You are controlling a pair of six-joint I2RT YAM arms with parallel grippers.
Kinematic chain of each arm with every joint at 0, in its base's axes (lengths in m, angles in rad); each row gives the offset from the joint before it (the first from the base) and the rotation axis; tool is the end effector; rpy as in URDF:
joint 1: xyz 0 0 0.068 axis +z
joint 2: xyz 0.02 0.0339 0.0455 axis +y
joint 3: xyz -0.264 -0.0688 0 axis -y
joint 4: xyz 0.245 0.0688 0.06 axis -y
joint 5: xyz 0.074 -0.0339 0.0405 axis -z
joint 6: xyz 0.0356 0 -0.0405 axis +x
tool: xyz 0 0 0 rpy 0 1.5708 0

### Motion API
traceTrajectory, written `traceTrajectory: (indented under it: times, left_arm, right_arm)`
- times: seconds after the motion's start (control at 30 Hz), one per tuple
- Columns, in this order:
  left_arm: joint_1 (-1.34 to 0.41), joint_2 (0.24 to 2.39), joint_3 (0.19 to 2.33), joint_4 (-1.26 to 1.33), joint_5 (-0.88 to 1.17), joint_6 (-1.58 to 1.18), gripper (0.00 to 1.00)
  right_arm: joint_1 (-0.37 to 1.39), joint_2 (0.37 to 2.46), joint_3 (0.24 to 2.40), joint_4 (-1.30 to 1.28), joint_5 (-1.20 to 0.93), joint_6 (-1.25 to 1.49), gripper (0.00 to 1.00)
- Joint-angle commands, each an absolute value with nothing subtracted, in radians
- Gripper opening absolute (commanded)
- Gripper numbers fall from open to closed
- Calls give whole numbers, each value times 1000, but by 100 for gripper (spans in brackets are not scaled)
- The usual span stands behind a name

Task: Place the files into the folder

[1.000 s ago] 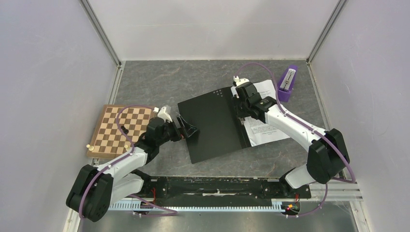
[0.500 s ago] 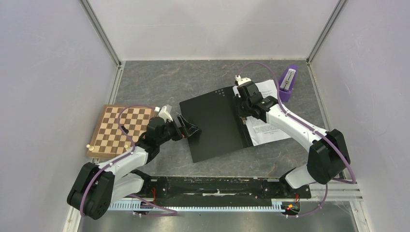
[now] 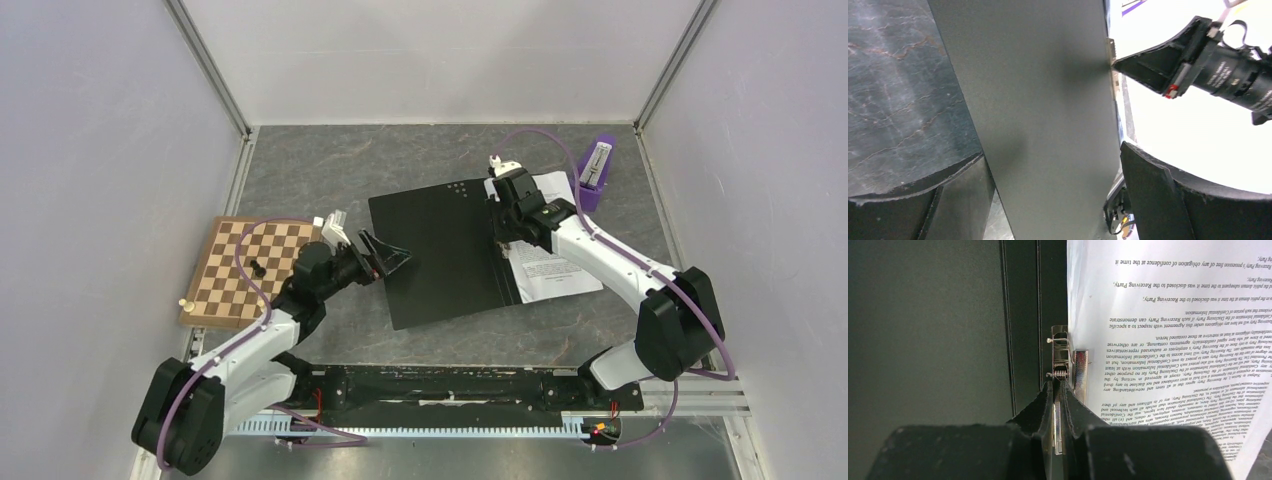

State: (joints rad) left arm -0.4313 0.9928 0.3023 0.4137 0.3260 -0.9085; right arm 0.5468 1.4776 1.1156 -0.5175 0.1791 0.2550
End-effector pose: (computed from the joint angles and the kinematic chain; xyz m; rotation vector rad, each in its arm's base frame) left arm 0.1828 -0.0967 0.1954 -0.2318 2.0070 -1.1989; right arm 0.2726 0.1585 0.2617 -0.2761 2.4205 0.1409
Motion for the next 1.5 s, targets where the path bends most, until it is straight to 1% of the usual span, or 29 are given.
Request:
traceTrajectory:
  times: [0.0,0.1,0.23,0.37,0.47,0.63,0.83,0.87,1.0,1.17,1.23,1.3,1.47]
  left_arm:
    - [-432,942,379,373,358,-957,95]
    - [-431,948,422,328,376,-960,95]
    - [-431,955,504,193,365,-926,95]
    - [-431,984,643,-82,298,-820,95]
    - [-431,1016,727,-217,261,-750,95]
    - [-432,1064,823,-340,225,-675,95]
    - [-431,1063,879,-427,168,-614,95]
    - [-432,1060,886,-436,161,-607,95]
    - [-432,1070,915,-462,159,-580,95]
    - [-431,1092,943,-465,202,-578,95]
    - [-432,1092,949,-456,220,-584,95]
    - [-431,1096,958,-448,244,-594,95]
    - [-434,1106,982,-392,331,-640,95]
  right_arm:
    - [552,1435,1098,-433,141,284,0]
    - [554,1435,1059,-395,106,317,0]
    - [566,1440,1008,-337,76,373,0]
    - [600,1463,963,-264,68,455,0]
    - [657,1496,948,-211,95,531,0]
    - [749,1577,935,-106,130,666,0]
    - [796,1671,938,-8,97,750,0]
    - [798,1677,942,-8,88,755,2]
    - [803,1673,963,-8,74,743,27]
    - [802,1626,980,-32,84,704,50]
    - [800,1597,985,-58,107,678,54]
    - [788,1566,977,-84,136,651,56]
    - [701,1469,925,-131,137,595,62]
